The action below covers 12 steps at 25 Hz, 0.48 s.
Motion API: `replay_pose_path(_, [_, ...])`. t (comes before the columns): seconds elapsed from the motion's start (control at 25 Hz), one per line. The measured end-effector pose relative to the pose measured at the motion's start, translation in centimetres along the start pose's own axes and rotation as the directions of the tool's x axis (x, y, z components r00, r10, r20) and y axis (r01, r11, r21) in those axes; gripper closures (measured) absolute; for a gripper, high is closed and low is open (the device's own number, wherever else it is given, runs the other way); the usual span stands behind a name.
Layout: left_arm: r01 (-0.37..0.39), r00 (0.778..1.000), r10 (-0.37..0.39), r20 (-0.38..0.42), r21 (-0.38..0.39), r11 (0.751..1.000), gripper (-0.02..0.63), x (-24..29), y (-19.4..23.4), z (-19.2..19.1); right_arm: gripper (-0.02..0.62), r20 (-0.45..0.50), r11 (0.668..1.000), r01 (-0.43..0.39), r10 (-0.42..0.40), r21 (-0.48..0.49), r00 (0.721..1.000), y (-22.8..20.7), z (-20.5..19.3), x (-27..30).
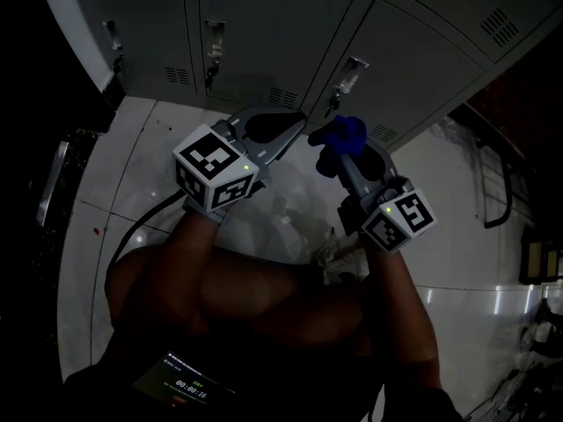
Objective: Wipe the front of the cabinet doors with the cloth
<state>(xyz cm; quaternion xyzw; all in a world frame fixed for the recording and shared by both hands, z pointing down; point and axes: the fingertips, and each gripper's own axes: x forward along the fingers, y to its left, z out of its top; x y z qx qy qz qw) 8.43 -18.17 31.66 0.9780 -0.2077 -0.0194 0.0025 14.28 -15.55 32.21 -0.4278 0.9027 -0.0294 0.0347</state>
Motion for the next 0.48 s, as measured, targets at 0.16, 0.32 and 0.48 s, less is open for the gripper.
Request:
replay_pose_path(0.16, [0.012, 1.000, -0.012, -0.007, 0.002, 1.000, 0.603, 0.1, -0.6, -0.4, 0.494, -0.003, 1.000, 0.006, -0.006, 0.009, 1.000, -0.2, -0.2, -0.1])
replay_pose_path(0.32, [0.021, 1.000, -0.021, -0.007, -0.002, 1.000, 0.603, 0.2, -1.0, -0.5, 0.494, -0.001, 1.000, 0.008, -0.008, 0.025, 1.000, -0.5, -0.2, -0.4])
replay_pose_path(0.48, [0.033, 0.999, -0.033, -0.006, 0.000, 0.999, 0.603, 0.3, -1.3, -0.6, 0.494, -0.004, 1.000, 0.007, -0.007, 0.031, 1.000, -0.5, -0.3, -0.5])
